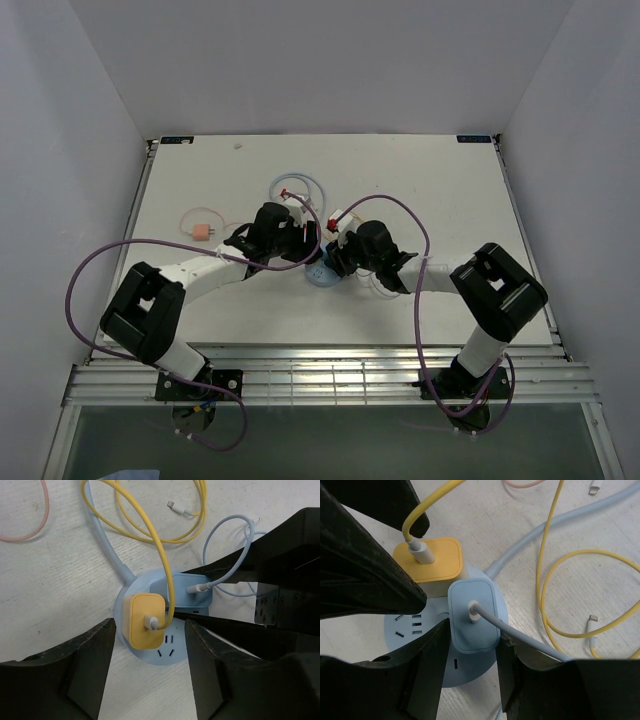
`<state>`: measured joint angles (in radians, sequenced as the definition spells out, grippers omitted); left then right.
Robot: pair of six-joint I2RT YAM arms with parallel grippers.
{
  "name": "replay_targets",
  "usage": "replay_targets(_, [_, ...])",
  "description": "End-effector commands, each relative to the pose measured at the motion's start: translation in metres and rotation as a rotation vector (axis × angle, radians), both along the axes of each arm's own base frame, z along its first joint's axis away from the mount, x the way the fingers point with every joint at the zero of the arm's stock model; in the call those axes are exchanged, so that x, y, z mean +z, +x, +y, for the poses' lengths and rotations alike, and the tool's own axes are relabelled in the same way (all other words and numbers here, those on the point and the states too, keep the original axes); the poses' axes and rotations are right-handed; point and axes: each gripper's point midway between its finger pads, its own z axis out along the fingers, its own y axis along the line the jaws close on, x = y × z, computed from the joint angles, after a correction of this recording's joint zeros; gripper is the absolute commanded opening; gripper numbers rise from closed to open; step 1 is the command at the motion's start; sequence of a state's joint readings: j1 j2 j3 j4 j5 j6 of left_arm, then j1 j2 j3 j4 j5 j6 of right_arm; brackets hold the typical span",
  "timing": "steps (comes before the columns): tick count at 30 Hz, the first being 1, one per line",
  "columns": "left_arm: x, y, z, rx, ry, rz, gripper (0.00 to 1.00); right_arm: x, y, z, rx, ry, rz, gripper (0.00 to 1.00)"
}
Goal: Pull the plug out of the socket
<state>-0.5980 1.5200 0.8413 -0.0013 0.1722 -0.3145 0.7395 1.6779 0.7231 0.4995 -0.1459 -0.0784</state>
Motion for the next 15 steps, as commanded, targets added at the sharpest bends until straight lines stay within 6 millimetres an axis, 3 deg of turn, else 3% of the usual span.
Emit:
replay_targets(1, [0.003,0.001,-0.005,-0.023,0.0,-0.035,0.67,-0.024,-0.012,-0.007,0.004,-0.024,0.055,0.46])
replay_targets(8, [-0.014,0.005,-0.009,-0.02,0.069,-0.024,0.56,-0.027,-0.015,-0.016,-0.014,-0.042,0.05,0.45])
replay_targets(12, [-0.025,0.006,0.003,0.016,0.144,-0.008,0.5,-0.026,-0.014,-0.023,-0.032,-0.067,0.038,0.45])
replay_targets(15, [-0.025,0.006,0.005,0.024,0.161,-0.01,0.4,-0.023,-0.013,-0.027,-0.048,-0.073,0.023,0.45])
